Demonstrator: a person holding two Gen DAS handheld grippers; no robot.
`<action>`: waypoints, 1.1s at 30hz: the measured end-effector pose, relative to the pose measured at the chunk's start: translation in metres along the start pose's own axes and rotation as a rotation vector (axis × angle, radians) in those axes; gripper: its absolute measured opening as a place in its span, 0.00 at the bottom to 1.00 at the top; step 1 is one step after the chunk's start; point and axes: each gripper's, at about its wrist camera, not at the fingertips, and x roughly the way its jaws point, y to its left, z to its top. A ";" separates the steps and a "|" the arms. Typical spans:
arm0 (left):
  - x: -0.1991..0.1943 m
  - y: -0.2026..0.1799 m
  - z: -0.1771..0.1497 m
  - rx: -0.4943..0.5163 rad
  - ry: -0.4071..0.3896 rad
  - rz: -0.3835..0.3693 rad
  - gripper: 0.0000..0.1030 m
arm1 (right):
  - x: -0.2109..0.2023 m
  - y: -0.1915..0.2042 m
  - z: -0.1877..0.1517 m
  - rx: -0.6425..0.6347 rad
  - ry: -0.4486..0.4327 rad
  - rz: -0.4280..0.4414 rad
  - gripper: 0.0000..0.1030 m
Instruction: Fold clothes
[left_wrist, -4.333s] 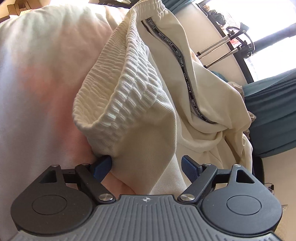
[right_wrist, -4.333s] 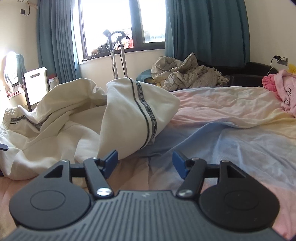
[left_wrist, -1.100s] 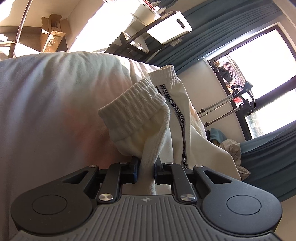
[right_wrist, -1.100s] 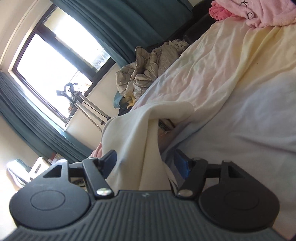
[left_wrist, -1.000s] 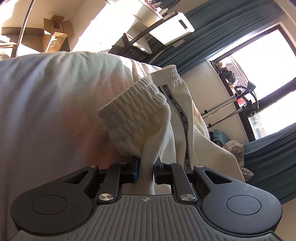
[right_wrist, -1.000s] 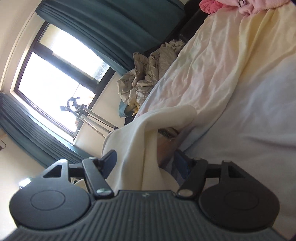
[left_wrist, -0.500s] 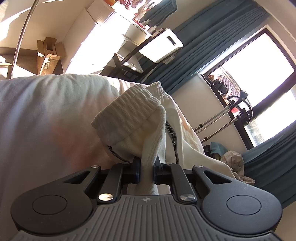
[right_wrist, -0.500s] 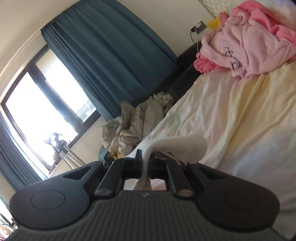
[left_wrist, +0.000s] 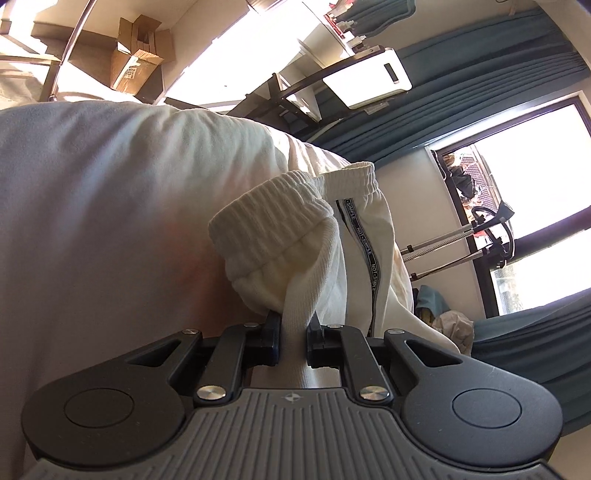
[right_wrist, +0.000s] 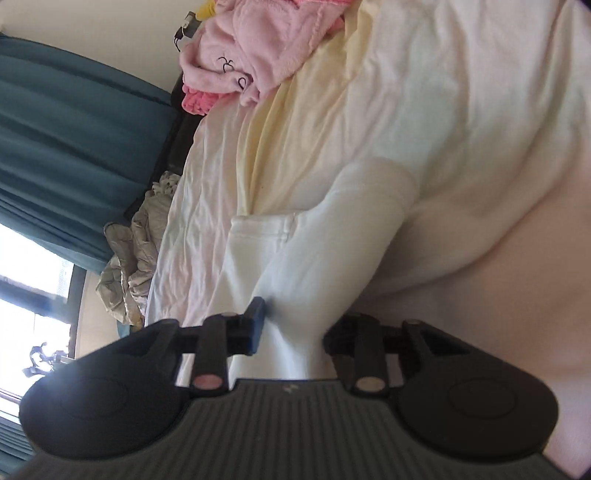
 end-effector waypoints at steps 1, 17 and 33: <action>0.000 0.001 0.001 -0.004 0.001 0.000 0.14 | 0.004 -0.002 0.001 0.002 -0.011 0.003 0.43; -0.027 -0.003 0.011 -0.008 -0.104 -0.086 0.13 | -0.062 0.047 0.018 -0.278 -0.377 0.197 0.06; -0.045 0.004 0.006 0.099 -0.123 0.111 0.27 | -0.056 -0.018 0.012 -0.154 -0.088 -0.200 0.56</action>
